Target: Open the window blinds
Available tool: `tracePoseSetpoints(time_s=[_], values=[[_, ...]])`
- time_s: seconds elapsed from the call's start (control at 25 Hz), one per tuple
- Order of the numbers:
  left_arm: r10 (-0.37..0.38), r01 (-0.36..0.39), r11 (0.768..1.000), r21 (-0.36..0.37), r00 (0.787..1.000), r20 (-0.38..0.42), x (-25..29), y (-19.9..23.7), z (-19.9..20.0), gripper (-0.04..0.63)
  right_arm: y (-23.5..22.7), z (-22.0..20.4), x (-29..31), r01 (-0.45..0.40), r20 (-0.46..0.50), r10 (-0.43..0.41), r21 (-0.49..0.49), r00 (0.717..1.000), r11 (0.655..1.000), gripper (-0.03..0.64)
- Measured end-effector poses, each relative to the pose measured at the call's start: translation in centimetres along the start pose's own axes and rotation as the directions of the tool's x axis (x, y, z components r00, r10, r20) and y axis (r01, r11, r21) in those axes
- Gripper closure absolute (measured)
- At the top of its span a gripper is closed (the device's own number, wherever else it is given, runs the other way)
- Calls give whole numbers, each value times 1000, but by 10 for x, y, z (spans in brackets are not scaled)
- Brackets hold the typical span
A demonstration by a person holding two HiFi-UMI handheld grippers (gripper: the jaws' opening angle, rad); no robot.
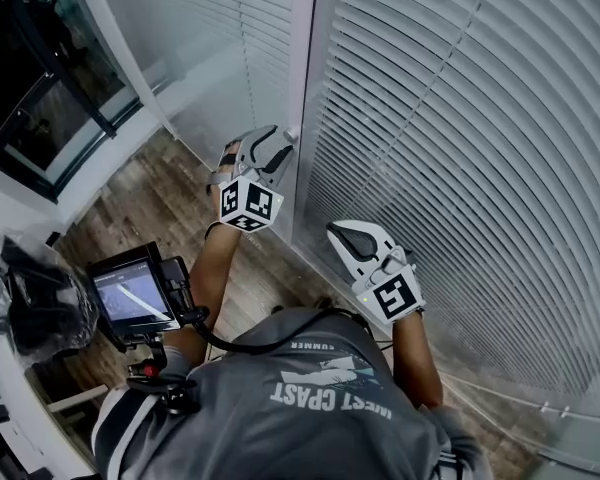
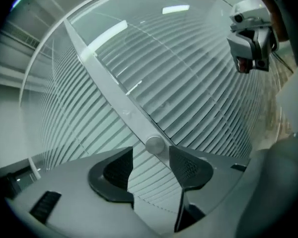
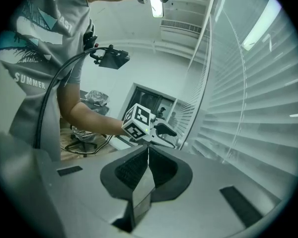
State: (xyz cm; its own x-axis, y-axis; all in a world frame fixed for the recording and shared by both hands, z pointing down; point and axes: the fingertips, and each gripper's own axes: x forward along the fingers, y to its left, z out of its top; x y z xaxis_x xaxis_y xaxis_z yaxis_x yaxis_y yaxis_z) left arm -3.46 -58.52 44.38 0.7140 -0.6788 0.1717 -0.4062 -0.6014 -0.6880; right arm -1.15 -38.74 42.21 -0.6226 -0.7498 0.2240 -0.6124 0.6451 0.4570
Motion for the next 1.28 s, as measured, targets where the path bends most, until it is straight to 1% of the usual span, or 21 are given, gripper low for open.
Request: tracePoseSetpoints(time_s=[0.2, 0.28, 0.4, 0.52, 0.56, 0.6, 0.64, 0.68, 0.76, 0.84, 0.88, 0.92, 0.96, 1.0, 1.04, 1.08, 1.12, 1.16, 1.2, 1.24, 1.28], values=[[-73, 71, 996, 51, 997, 24, -3, -7, 18, 378, -1, -2, -4, 7, -13, -7, 6, 1000, 1000, 612], [-46, 44, 997, 63, 999, 27, -1, -5, 20, 453, 1, -2, -4, 6, -14, -6, 5, 1000, 1000, 612], [-20, 19, 999, 48, 999, 35, 1, 1, 21, 466, -2, 1, -4, 4, -8, -4, 7, 1000, 1000, 612], [-22, 28, 996, -90, 998, 62, 1, 3, 23, 469, -4, 2, -5, 6, -6, -6, 10, 1000, 1000, 612], [-35, 53, 979, -198, 995, 93, 0, 4, 23, 471, -3, 3, -6, 4, -4, -4, 8, 1000, 1000, 612], [-47, 94, 936, -338, 988, 145, 0, 5, 23, 471, -2, 3, -7, 2, -2, -2, 6, 1000, 1000, 612], [-52, 152, 855, -496, 976, 209, -1, 7, 22, 471, 0, 2, -7, -1, 0, 1, 6, 1000, 1000, 612], [-45, 220, 732, -644, 960, 277, -1, 8, 19, 471, 2, 1, -6, -3, 2, 3, 7, 1000, 1000, 612], [-2, 357, 418, -835, 920, 392, -1, 12, 13, 471, 4, 1, -5, -9, 3, 9, 6, 1000, 1000, 612], [64, 455, 125, -882, 883, 465, 1, 17, 11, 471, 3, 4, -2, -16, 5, 16, 3, 1000, 1000, 612], [92, 481, 23, -876, 872, 481, 2, 18, 10, 471, 4, 5, -1, -20, 6, 20, 1, 1000, 1000, 612], [106, 490, -29, -871, 868, 485, 4, 16, 7, 469, 4, 4, 0, -22, 8, 22, 0, 1000, 1000, 612], [97, 486, -14, -874, 870, 483, 5, 13, 5, 469, 5, 3, 1, -23, 10, 23, 0, 1000, 1000, 612], [64, 470, 76, -880, 878, 474, 5, 9, 5, 469, 5, 2, 1, -22, 11, 22, 1, 1000, 1000, 612], [13, 432, 233, -871, 894, 447, 4, 5, 7, 464, 6, 2, 1, -20, 11, 19, 3, 1000, 1000, 612], [-39, 365, 441, -820, 921, 389, 2, 3, 9, 444, 5, 1, 0, -16, 10, 16, 4, 1000, 1000, 612], [-70, 269, 659, -703, 952, 299, 1, 3, 10, 418, 4, 2, -2, -13, 7, 13, 5, 1000, 1000, 612], [-71, 166, 837, -522, 978, 197, -1, 4, 9, 414, 3, 2, -4, -9, 3, 9, 7, 1000, 1000, 612], [-50, 82, 945, -316, 993, 108, -1, 6, 8, 414, 1, 3, -5, -6, -1, 6, 9, 1000, 1000, 612], [-29, 34, 991, -130, 999, 46, 0, 7, 8, 414, 0, 3, -6, -4, -5, 4, 14, 1000, 1000, 612], [-19, 19, 1000, 5, 1000, 10, 3, 5, 9, 414, 0, 2, -6, -2, -9, 3, 17, 1000, 1000, 612]])
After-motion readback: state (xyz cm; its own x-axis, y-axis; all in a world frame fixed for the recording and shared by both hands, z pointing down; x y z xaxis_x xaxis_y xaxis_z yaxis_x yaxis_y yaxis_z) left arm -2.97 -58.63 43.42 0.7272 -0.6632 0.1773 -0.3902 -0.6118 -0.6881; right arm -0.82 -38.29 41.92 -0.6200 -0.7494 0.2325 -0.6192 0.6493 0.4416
